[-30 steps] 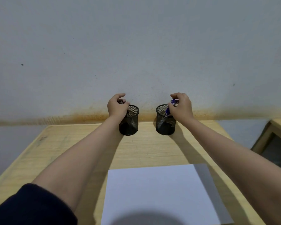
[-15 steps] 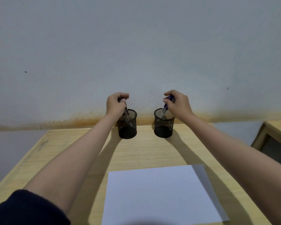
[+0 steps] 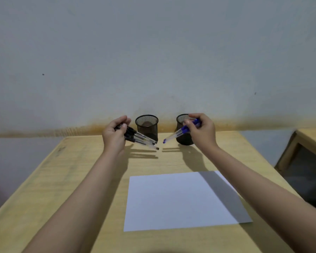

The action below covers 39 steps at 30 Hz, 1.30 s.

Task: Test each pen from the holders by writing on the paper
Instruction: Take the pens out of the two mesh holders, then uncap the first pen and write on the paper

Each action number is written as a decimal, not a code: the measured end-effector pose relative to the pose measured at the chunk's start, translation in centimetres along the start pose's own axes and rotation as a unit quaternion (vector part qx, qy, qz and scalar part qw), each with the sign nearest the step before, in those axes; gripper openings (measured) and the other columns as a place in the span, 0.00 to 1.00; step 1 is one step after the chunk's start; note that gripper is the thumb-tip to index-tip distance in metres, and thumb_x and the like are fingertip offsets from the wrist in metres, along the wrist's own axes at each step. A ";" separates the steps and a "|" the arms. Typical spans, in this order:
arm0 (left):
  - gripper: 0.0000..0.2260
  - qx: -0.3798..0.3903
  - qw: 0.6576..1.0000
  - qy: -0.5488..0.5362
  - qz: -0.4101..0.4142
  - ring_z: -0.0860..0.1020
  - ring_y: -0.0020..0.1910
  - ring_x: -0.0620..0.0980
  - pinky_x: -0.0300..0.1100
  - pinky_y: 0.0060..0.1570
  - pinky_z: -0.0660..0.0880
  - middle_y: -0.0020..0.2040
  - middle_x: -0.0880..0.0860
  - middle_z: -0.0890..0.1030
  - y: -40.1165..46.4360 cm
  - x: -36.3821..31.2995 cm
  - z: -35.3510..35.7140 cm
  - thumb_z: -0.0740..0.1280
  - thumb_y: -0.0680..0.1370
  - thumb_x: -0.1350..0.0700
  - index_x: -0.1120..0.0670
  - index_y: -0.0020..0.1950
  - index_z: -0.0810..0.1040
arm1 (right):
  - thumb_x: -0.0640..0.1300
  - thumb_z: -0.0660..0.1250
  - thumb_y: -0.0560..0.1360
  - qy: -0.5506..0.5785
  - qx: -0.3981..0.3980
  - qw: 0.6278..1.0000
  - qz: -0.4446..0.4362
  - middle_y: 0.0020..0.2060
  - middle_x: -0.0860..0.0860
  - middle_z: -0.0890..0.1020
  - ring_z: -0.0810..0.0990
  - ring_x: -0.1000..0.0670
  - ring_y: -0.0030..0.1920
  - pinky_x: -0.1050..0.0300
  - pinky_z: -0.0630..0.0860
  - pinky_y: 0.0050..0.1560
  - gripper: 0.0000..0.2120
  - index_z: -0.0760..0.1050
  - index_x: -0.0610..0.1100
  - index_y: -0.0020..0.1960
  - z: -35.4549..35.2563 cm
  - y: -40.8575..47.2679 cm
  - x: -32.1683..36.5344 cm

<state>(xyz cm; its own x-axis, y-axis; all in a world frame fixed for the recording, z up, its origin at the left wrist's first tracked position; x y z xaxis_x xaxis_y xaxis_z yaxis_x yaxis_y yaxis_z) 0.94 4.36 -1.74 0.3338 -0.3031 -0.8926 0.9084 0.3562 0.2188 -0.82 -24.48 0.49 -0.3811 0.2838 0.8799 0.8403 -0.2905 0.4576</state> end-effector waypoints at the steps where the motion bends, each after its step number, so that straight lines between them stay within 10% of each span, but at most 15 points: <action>1: 0.15 -0.010 1.000 0.008 -0.020 0.82 0.44 0.42 0.44 0.58 0.73 0.46 0.55 0.81 -0.7 1.3 -0.5 0.58 0.76 0.73 0.58 0.49 0.78 | 0.41 0.69 0.74 -0.001 -0.002 1.000 0.027 0.43 0.47 0.84 0.82 0.47 0.47 0.52 0.79 0.50 0.07 0.76 0.53 0.47 0.3 -0.7 -1.2; 7: 0.09 -0.005 0.980 0.196 -0.044 0.78 0.53 0.52 0.40 0.54 0.73 0.50 0.56 0.82 -3.3 5.8 -2.4 0.62 0.78 0.66 0.57 0.51 0.79 | 0.37 0.69 0.74 0.029 -0.032 0.979 0.201 0.49 0.43 0.82 0.81 0.47 0.47 0.56 0.76 0.50 0.08 0.77 0.40 0.53 0.5 -3.0 -7.4; 16: 0.12 0.146 0.820 0.546 0.088 0.75 0.50 0.51 0.39 0.47 0.66 0.51 0.57 0.80 -3.8 7.4 -0.5 0.61 0.79 0.55 0.59 0.52 0.80 | 0.41 0.69 0.74 -0.128 0.019 0.975 0.178 0.47 0.47 0.80 0.78 0.48 0.49 0.59 0.71 0.48 0.09 0.78 0.40 0.54 0.0 -3.0 -9.1; 23: 0.19 0.155 0.888 0.433 -0.027 0.70 0.67 0.52 0.45 0.64 0.67 0.67 0.55 0.73 -4.4 5.6 -1.9 0.62 0.79 0.50 0.56 0.67 0.72 | 0.43 0.68 0.75 -0.198 0.042 0.970 0.135 0.54 0.48 0.81 0.78 0.48 0.55 0.55 0.73 0.54 0.11 0.78 0.42 0.56 0.3 -2.8 -8.0; 28: 0.17 0.222 0.901 0.372 -0.005 0.72 0.60 0.34 0.34 0.58 0.71 0.65 0.45 0.73 -9.1 2.8 -2.9 0.66 0.77 0.54 0.53 0.65 0.74 | 0.40 0.69 0.73 -0.197 0.089 0.976 0.013 0.50 0.46 0.83 0.79 0.48 0.52 0.60 0.71 0.51 0.09 0.80 0.39 0.53 1.2 -3.5 -5.0; 39: 0.25 0.324 0.722 0.604 0.093 0.58 0.74 0.48 0.57 0.71 0.57 0.75 0.50 0.62 -13.2 5.0 -5.3 0.55 0.74 0.39 0.45 0.70 0.69 | 0.47 0.70 0.73 -0.333 0.318 0.880 -0.117 0.45 0.49 0.85 0.77 0.49 0.50 0.54 0.75 0.47 0.09 0.83 0.44 0.49 7.4 -8.5 -2.8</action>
<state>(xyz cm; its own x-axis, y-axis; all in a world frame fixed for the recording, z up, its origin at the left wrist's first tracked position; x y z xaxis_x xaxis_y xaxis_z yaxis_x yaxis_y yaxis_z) -10.72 2.81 -11.17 0.3578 0.8285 -0.4308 0.9338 -0.3160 0.1677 -4.03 -16.01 -6.83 -0.4396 0.8025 0.4035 0.8955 0.3569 0.2658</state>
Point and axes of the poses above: each hand's wrist, its own y-axis towards the middle knuckle, its own z-axis out of the palm, x = y × z, the point moved 6 cm from there along y, towards the middle knuckle
